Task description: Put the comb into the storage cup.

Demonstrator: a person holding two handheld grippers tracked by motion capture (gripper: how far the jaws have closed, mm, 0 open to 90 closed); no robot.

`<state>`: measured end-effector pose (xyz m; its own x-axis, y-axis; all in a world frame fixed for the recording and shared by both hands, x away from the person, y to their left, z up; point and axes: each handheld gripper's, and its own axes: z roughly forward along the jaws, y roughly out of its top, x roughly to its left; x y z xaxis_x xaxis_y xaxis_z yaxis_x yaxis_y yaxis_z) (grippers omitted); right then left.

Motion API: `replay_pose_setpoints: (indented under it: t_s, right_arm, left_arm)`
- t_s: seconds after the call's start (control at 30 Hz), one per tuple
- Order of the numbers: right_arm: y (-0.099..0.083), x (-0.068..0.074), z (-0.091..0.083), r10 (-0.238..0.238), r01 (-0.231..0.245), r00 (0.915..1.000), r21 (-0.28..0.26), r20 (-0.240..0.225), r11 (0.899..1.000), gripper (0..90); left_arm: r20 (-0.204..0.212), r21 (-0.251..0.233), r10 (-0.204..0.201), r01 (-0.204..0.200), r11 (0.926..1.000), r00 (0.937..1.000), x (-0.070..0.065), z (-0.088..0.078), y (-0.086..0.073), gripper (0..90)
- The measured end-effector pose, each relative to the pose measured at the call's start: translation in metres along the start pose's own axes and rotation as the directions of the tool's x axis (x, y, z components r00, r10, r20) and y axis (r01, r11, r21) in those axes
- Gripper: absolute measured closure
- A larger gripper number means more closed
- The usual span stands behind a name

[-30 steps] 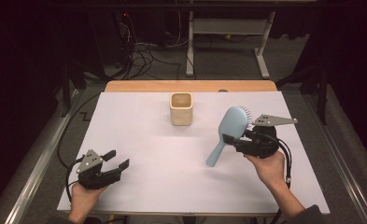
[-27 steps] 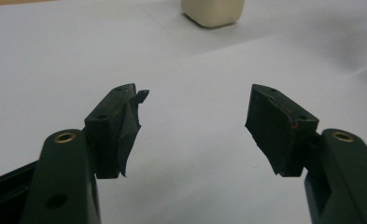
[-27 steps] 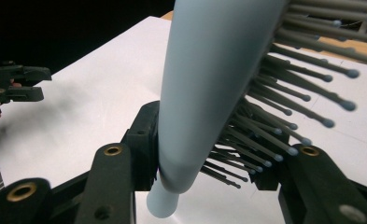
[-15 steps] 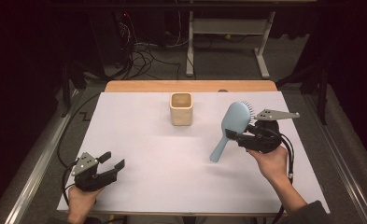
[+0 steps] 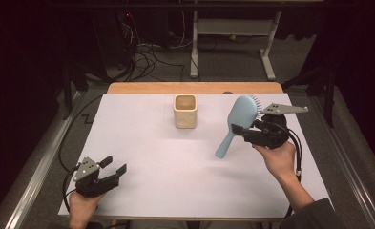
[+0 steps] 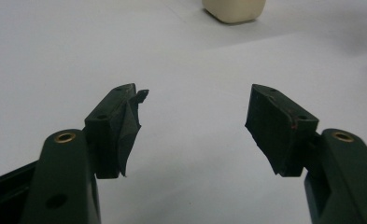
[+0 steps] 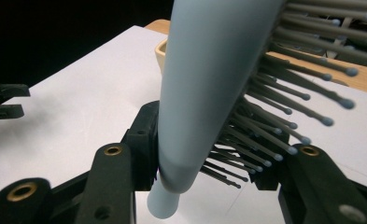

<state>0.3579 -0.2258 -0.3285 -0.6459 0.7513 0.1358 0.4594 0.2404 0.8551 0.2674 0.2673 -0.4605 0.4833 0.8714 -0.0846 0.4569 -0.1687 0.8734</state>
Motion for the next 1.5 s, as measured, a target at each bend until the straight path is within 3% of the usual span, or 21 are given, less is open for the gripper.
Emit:
replay_pose_setpoints:
  t_s: [0.63, 1.5]
  right_arm:
    - [0.024, -0.013, 0.006, 0.036, -0.035, 0.9991, -0.028, 0.023, 0.999, 54.3]
    - [0.057, -0.015, 0.028, 0.025, -0.023, 0.9990, -0.036, 0.038, 0.999, 54.2]
  left_arm:
    - [0.005, 0.009, -0.024, 0.024, 0.9997, 0.9997, 0.002, 0.001, -0.002, 35.2]
    - [0.022, 0.016, -0.030, 0.030, 0.9994, 0.9993, 0.003, 0.002, -0.003, 35.7]
